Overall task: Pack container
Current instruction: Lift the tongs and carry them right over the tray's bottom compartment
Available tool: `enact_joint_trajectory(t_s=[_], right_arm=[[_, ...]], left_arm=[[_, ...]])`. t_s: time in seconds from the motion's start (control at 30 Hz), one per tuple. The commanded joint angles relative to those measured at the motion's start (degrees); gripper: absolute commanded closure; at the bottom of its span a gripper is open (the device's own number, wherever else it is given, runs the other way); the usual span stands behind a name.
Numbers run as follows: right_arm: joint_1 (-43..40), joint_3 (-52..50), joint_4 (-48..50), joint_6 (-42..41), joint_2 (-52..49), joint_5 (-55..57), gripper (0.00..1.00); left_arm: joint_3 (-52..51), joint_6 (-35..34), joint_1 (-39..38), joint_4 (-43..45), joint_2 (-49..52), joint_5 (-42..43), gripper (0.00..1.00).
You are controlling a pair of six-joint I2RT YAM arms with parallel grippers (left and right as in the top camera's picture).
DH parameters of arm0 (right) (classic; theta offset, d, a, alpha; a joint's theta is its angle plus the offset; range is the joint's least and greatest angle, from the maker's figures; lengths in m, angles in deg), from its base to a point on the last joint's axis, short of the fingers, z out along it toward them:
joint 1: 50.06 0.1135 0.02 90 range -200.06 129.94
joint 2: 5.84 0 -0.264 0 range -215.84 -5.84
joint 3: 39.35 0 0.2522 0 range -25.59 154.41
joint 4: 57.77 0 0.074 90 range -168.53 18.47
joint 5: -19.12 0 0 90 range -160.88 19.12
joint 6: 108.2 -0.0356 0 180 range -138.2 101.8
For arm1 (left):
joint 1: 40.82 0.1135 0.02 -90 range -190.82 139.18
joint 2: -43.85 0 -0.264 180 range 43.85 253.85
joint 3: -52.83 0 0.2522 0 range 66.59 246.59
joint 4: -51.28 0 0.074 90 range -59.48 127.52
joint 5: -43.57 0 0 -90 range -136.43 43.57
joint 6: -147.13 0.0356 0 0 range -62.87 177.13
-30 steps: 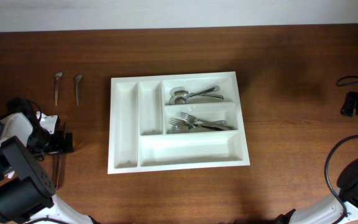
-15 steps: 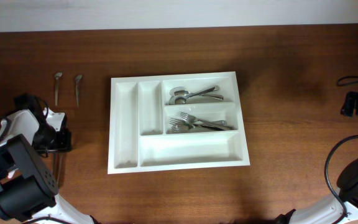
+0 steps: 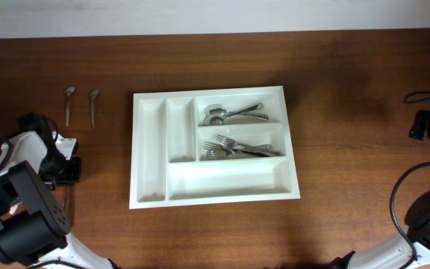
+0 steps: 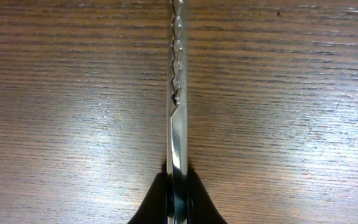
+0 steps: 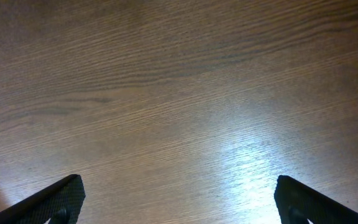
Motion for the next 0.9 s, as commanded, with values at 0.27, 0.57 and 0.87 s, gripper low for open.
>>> enact_joint_trajectory(t_s=[0.27, 0.57, 0.87], right_arm=[[-0.1, -0.2, 0.2, 0.0, 0.1, -0.3, 0.01], [-0.1, -0.2, 0.2, 0.0, 0.1, -0.3, 0.01], [-0.1, -0.2, 0.2, 0.0, 0.1, -0.3, 0.01]], left_arm=[[17.0, -3.1, -4.5, -9.8, 1.5, 0.2, 0.98], [39.8, 0.7, -19.7, -24.6, 1.5, 3.1, 0.98], [43.4, 4.1, -39.0, -35.5, 1.5, 9.8, 0.98]])
